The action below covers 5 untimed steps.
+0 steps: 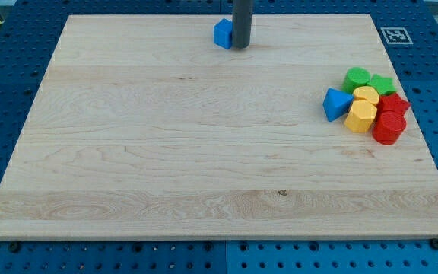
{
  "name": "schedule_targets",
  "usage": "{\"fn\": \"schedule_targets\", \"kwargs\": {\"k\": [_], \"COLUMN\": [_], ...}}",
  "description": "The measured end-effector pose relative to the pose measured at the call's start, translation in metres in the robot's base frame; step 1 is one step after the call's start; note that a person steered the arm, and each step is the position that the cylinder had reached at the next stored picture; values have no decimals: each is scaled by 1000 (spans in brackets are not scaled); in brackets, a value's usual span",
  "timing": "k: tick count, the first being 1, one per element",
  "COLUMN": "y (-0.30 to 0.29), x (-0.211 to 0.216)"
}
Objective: Slide the blue triangle at the bottom of red circle
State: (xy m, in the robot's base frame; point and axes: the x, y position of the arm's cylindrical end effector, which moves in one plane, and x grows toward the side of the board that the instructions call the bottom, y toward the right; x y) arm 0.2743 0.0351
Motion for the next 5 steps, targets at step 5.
{"fn": "schedule_targets", "kwargs": {"k": [5], "y": [110], "x": [7]}}
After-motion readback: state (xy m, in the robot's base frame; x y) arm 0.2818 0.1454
